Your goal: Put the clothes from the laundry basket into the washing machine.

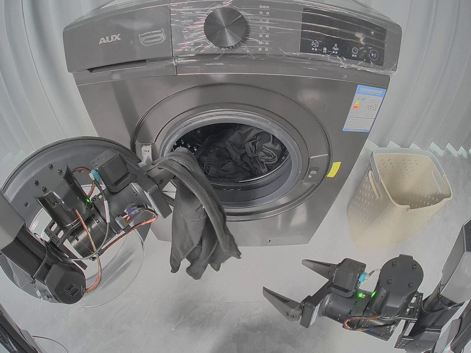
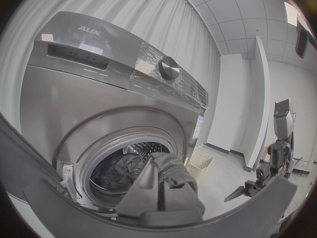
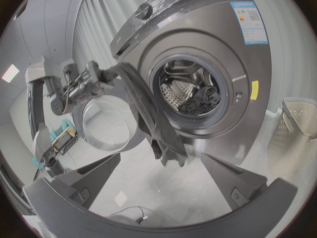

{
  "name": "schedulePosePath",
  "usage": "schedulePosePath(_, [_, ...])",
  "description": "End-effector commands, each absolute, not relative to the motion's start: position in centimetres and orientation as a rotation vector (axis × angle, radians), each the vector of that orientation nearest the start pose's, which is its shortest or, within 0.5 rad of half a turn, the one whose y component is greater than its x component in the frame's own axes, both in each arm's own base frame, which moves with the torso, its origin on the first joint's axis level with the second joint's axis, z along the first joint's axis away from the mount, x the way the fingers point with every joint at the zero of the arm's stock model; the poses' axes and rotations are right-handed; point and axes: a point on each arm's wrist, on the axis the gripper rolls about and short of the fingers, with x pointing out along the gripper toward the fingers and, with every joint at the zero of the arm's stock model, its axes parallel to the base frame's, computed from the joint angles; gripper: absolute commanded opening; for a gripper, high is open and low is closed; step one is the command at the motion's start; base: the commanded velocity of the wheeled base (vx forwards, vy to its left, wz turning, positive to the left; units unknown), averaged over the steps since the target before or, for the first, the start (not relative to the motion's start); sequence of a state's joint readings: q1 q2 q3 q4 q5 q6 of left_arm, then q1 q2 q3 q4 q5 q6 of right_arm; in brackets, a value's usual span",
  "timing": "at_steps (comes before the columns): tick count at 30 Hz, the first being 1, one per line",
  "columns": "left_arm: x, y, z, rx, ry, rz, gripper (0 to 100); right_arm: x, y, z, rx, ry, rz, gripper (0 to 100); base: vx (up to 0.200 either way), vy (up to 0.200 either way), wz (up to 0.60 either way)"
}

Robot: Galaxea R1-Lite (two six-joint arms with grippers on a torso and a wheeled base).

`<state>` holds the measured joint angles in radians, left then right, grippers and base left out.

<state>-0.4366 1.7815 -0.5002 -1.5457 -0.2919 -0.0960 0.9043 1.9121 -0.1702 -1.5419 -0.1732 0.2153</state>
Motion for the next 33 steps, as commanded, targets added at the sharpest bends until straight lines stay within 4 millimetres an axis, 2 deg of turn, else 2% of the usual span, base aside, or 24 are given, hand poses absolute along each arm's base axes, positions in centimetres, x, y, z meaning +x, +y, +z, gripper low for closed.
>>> schedulePosePath(1, [25.8,-12.9,17.2,-0.112,-0.232,-0.743,0,14.9,19.0,7.1,0.078,0.285,0.72,100,0.0,0.0,0.0])
schedulePosePath(3, [25.8,-13.0,17.1,-0.11,-0.229,-0.746,0,15.7,19.3,7.2,0.087,0.268,0.701,100,0.0,0.0,0.0])
schedulePosePath(11, [25.5,-13.8,17.4,-0.115,-0.242,-0.778,0,22.1,20.5,6.0,0.107,0.206,0.582,100,0.0,0.0,0.0])
schedulePosePath(14, [25.5,-14.0,17.5,-0.115,-0.245,-0.789,0,23.7,21.2,5.3,0.103,0.191,0.58,100,0.0,0.0,0.0])
schedulePosePath(15, [25.5,-14.0,17.5,-0.115,-0.245,-0.789,0,23.7,21.2,5.3,0.103,0.191,0.58,100,0.0,0.0,0.0])
schedulePosePath(18, [25.6,-14.0,17.8,-0.115,-0.258,-0.792,0,25.7,22.1,4.9,0.108,0.158,0.564,100,0.0,0.0,0.0])
schedulePosePath(27, [25.5,-14.4,17.6,-0.116,-0.252,-0.806,0,28.9,23.1,4.8,0.128,0.114,0.553,100,0.0,0.0,0.0])
schedulePosePath(33, [25.8,-15.0,17.1,-0.118,-0.236,-0.808,0,29.1,24.6,4.8,0.106,0.108,0.606,100,0.0,0.0,0.0])
